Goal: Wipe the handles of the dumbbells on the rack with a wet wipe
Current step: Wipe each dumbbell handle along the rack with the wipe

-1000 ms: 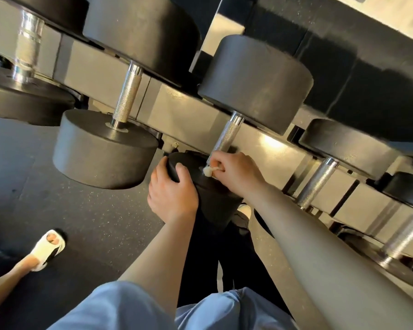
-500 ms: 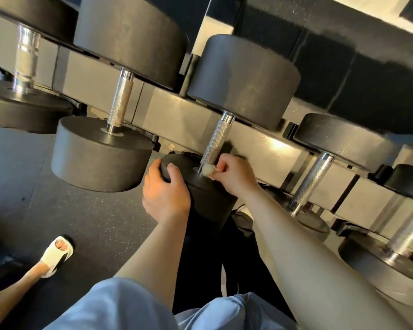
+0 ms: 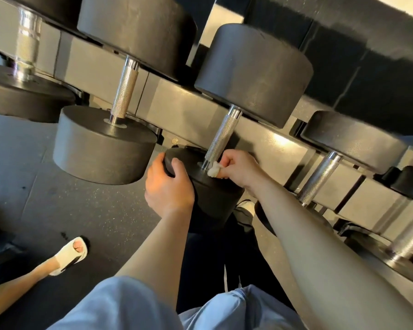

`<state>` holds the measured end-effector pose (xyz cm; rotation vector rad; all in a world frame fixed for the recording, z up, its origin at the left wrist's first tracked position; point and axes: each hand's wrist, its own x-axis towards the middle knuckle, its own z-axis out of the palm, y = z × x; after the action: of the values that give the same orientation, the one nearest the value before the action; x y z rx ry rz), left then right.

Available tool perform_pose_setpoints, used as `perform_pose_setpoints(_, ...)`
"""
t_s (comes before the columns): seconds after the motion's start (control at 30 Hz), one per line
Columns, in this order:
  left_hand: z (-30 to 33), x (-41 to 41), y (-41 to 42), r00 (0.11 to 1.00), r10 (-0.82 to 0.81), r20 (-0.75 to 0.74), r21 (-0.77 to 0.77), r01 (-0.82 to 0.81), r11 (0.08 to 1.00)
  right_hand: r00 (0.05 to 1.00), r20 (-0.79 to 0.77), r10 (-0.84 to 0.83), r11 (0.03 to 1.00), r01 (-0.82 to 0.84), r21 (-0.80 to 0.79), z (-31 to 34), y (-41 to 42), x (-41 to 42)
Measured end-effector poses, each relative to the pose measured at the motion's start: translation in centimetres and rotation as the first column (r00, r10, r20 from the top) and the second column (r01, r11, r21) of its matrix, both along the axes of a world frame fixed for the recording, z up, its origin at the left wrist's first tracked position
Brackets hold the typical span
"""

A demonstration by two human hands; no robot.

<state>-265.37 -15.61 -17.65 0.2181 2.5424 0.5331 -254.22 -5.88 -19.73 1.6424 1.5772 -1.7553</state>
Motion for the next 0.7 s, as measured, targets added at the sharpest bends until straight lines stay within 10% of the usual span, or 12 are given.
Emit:
perform_pose_setpoints(0.27,0.2,0.2,0.3,1.0,-0.009,-0.005,-0.004,0.009,1.0,0.949,0.273,0.156,0.857,-0.267,0.44,1.2,-1.3,-4.4)
perform_pose_setpoints(0.53,0.5,0.3,0.3,1.0,-0.019,-0.022,0.005,0.019,1.0,0.853,-0.156,0.498,0.775,-0.357,0.521,1.2,-1.4,0.2)
perform_pose_setpoints(0.7,0.7,0.3,0.3,1.0,-0.007,-0.017,0.015,0.008,1.0,0.539,0.221,0.813,0.312,-0.723,0.616,2.4,0.7,-1.6)
